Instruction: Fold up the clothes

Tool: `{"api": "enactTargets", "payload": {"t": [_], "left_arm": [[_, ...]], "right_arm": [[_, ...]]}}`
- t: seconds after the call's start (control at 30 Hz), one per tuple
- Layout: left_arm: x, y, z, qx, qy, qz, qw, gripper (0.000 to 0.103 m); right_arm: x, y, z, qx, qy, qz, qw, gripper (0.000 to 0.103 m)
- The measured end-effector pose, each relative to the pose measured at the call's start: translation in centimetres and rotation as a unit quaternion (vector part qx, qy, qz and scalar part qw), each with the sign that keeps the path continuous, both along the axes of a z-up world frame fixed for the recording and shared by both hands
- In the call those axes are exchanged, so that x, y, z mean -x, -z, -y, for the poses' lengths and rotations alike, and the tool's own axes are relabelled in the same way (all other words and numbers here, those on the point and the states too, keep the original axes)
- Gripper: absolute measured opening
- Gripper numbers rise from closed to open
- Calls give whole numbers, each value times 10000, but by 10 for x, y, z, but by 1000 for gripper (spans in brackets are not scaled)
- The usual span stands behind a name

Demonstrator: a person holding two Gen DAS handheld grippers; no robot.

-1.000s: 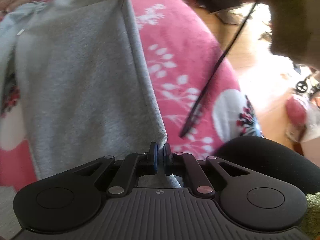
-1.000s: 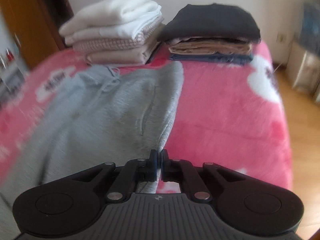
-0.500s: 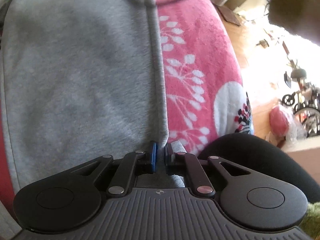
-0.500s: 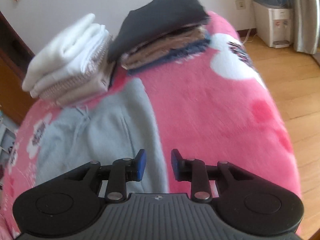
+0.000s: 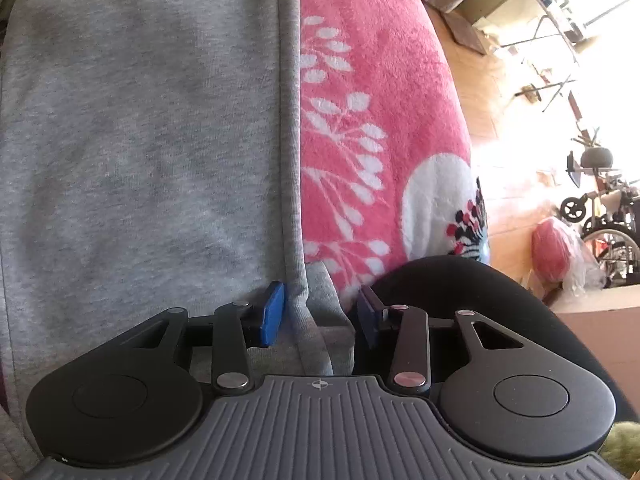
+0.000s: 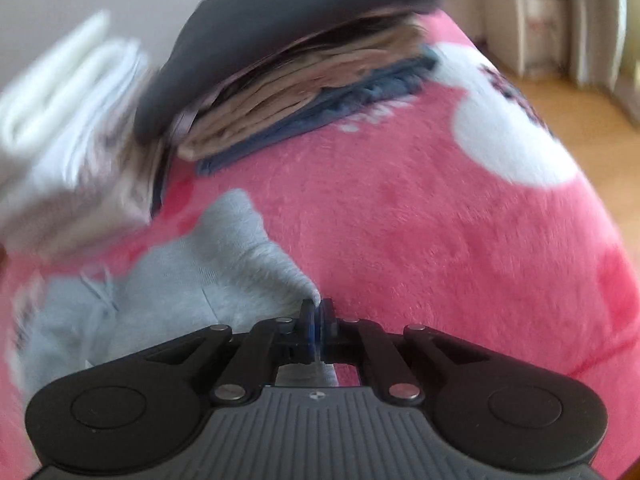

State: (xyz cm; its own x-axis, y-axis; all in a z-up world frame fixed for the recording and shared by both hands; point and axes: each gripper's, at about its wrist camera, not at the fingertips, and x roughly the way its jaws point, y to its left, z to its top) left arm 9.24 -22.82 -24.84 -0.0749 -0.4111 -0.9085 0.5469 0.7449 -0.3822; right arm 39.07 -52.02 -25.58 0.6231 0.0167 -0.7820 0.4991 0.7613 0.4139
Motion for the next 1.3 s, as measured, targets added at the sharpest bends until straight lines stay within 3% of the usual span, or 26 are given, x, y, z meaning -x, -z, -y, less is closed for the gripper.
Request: {"api": "enactTargets", "payload": {"t": [0.07,0.17,0.23,0.33,0.37,0.43,0.53,0.6,0.63,0.7,0.73,0.77,0.87,1.03,1.17,1.3], "left_arm": [[-4,-2,-7,66,-131,-188,9997,42],[-6,-1,-17,170,-277,-324,9989,42],[-5,-1,-20,197,-270,-323,9989,42],[-3,-6,-25,142,-179,-334,9992,42],[-3,-9,-28,127,-164,-370,9991,42],[-4,-16,-36,102,-106,-445,9989,43],[-7,-27,-51,16,-18,-489,9988,45],[-11,-34,-63,-133,-46,-419,9990,46],[-13,-37,-70,-223,-117,-372,9990,46],[-19,-45,-85,-428,-332,-261,9982,46],[-22,-51,-92,-542,-483,-159,9972,46],[-25,-59,-100,-628,-667,-30,9958,46],[-35,-86,-128,-818,-1370,384,9864,46],[-54,-145,-172,-966,-2769,931,9515,46],[-69,-207,-183,-1171,-2771,1414,9431,46],[-72,-271,-200,-1080,-3013,1798,9302,46]], "right_arm": [[15,-14,1,4,70,218,9997,9],[44,-41,-9,141,-360,616,9973,10],[57,-48,-35,87,-1461,595,9874,10],[79,-29,-80,257,-2942,-1,9554,9],[86,-18,-89,588,-3074,-308,9493,9],[103,-3,-83,716,-2823,-597,9548,7],[128,-19,-68,-95,-2356,-412,9709,10],[151,-30,-73,-715,-2552,-154,9641,11],[161,-28,-81,-757,-2699,-178,9597,12],[178,-17,-99,-615,-2917,-385,9537,19],[185,1,-109,-421,-3012,-746,9497,24],[192,9,-115,-262,-3046,-806,9487,23],[210,12,-124,75,-3049,-510,9510,26],[224,1,-105,-271,-2719,-299,9615,27],[210,-17,-104,-405,-2913,84,9557,27],[176,-39,-142,-120,-3324,319,9425,26]]}}
